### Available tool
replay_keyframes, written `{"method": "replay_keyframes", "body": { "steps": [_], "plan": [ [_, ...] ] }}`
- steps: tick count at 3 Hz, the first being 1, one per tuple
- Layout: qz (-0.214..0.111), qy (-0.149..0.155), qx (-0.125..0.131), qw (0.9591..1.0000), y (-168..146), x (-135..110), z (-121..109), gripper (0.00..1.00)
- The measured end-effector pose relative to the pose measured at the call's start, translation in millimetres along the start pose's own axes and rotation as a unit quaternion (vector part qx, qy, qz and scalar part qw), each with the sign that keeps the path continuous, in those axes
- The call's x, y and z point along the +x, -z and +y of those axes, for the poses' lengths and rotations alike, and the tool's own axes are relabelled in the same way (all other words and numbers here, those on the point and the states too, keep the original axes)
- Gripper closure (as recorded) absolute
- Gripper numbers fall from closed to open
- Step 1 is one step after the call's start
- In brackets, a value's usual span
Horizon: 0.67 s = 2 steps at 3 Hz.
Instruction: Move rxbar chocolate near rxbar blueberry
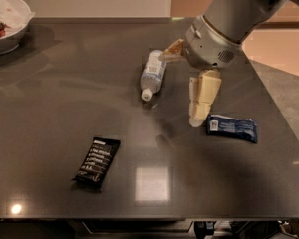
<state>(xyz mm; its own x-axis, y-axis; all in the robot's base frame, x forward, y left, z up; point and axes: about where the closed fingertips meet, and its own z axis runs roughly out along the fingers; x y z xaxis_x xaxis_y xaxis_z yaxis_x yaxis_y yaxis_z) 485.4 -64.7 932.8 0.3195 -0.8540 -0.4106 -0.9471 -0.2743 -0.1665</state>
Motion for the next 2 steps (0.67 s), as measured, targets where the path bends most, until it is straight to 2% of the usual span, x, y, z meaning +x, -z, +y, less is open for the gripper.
{"method": "replay_keyframes", "body": {
  "steps": [1, 2],
  "plan": [
    [-0.017, 0.081, -0.037, 0.9959, -30, -34, 1, 0.00],
    [-0.020, 0.151, -0.071, 0.9859, -58, -62, 8, 0.00]
  ]
}}
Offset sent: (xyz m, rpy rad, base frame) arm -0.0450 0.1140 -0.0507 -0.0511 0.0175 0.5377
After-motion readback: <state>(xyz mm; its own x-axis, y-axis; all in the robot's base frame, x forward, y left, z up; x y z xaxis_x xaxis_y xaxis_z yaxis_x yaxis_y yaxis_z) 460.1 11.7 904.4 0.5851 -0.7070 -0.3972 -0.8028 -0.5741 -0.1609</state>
